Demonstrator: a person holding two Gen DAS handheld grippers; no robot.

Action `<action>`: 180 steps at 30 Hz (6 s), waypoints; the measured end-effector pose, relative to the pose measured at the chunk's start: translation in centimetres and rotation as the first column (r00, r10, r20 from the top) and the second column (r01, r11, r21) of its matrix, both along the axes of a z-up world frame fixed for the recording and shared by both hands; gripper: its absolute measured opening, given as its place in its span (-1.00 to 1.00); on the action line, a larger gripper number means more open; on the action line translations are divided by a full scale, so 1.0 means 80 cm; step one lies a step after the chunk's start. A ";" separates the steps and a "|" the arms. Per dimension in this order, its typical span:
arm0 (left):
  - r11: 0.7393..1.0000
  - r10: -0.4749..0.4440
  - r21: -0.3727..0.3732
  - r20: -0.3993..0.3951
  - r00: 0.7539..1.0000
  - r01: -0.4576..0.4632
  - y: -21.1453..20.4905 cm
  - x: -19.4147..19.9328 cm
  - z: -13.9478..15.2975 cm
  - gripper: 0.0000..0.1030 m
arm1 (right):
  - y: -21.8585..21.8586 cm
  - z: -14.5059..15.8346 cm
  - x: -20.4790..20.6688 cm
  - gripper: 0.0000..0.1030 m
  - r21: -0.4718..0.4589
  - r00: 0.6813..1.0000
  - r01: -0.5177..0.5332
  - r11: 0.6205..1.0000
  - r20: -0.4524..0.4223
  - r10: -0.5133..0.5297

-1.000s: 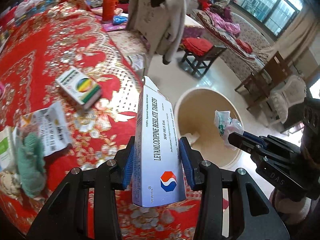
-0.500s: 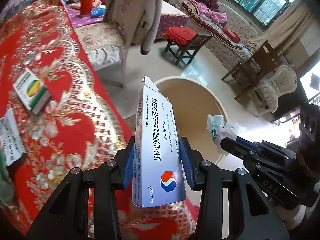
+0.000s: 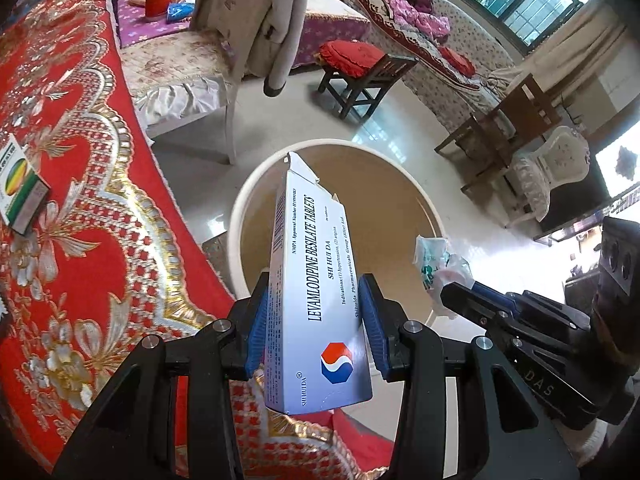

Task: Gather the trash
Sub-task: 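Lower the white medicine box over the bucket and open left tool, then move both open tools back toward the table, then grasp the beige crumpled tissue with left tool while right tool grasps white tissue pack, then carry the tissue and tissue pack over the beige bucket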

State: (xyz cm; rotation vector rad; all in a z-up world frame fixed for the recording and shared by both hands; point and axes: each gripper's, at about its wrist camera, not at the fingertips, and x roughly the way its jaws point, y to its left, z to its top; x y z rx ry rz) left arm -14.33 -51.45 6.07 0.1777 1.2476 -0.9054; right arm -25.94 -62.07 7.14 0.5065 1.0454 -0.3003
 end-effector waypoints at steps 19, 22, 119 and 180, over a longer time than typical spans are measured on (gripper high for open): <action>0.998 0.013 -0.058 -0.086 0.996 -0.018 -0.013 0.013 -0.006 0.12 | -0.026 -0.013 0.002 -0.13 0.017 0.998 0.063 0.998 -0.028 -0.063; 0.998 0.023 -0.052 -0.060 0.998 -0.026 -0.006 0.013 -0.001 0.12 | -0.023 -0.012 0.006 -0.13 0.019 0.998 0.053 0.998 -0.027 -0.053; 0.759 0.650 -0.101 0.051 0.758 -0.644 0.512 0.092 0.047 0.01 | 0.417 0.043 0.257 -0.11 0.016 0.760 -0.646 0.764 0.112 0.640; 0.776 0.631 -0.094 0.149 0.761 -0.624 0.520 0.104 0.064 -0.62 | 0.435 0.038 0.301 -0.71 0.117 0.812 -0.582 0.805 0.134 0.568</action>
